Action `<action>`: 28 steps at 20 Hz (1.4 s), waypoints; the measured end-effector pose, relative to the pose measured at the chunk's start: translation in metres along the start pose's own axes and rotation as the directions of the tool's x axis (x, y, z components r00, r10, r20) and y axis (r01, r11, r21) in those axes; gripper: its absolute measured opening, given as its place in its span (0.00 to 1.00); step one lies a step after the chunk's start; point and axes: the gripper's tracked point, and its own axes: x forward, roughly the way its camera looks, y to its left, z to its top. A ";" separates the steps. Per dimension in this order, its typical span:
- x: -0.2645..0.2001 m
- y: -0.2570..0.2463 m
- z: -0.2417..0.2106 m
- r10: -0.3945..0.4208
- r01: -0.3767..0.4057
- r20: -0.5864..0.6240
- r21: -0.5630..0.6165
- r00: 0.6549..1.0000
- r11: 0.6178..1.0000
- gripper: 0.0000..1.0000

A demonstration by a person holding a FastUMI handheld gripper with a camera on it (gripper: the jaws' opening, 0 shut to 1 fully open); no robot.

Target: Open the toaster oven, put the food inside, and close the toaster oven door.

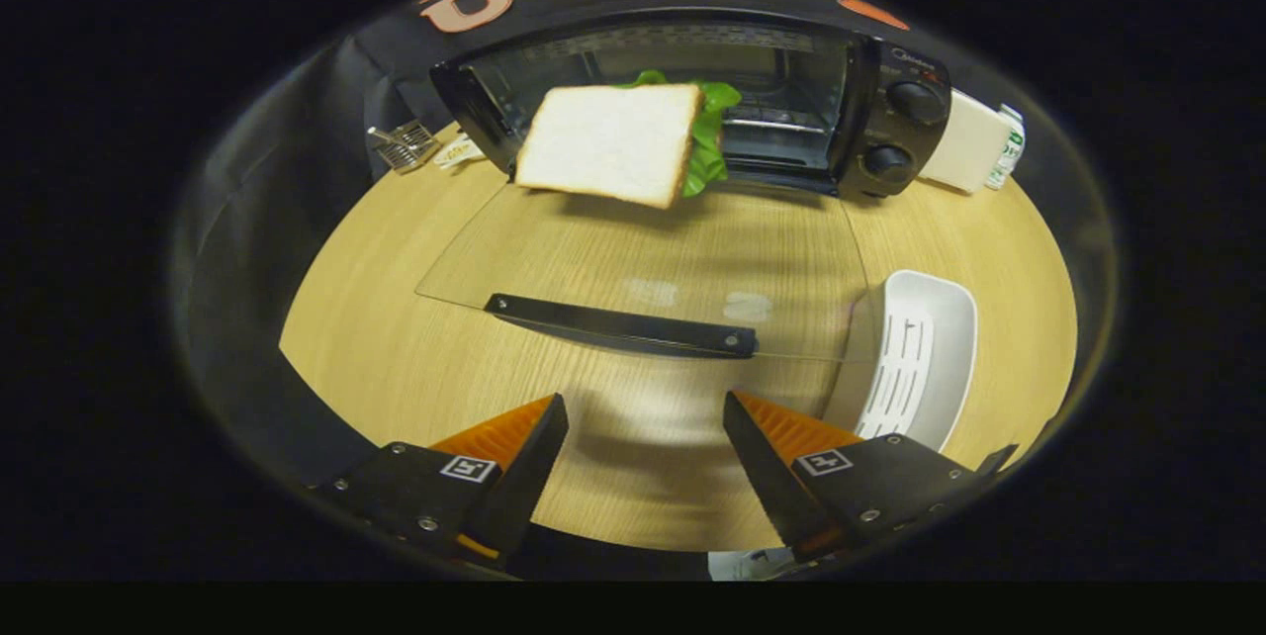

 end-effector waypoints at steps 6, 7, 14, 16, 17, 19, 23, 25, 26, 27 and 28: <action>0.015 0.001 0.018 -0.040 0.040 0.041 0.012 0.998 0.999 0.94; 0.015 0.001 0.020 -0.046 0.045 0.047 0.018 0.998 0.999 0.94; -0.034 0.008 0.071 -0.021 0.020 0.194 0.003 0.981 1.000 0.94; -0.043 0.008 0.097 -0.021 0.024 0.245 -0.009 0.969 1.000 0.93; -0.045 0.007 0.110 -0.017 0.020 0.266 -0.011 0.964 1.000 0.93; -0.050 0.003 0.131 -0.022 0.027 0.291 -0.010 0.956 1.000 0.93; -0.054 -0.004 0.174 -0.044 0.045 0.337 0.005 0.941 0.999 0.93; -0.055 -0.007 0.193 -0.052 0.052 0.358 0.009 0.932 0.999 0.93; -0.061 -0.005 0.202 -0.052 0.052 0.367 0.011 0.929 0.999 0.93; -0.061 -0.005 0.210 -0.053 0.053 0.377 0.012 0.925 0.999 0.93; -0.061 -0.006 0.218 -0.057 0.057 0.386 0.012 0.921 0.998 0.93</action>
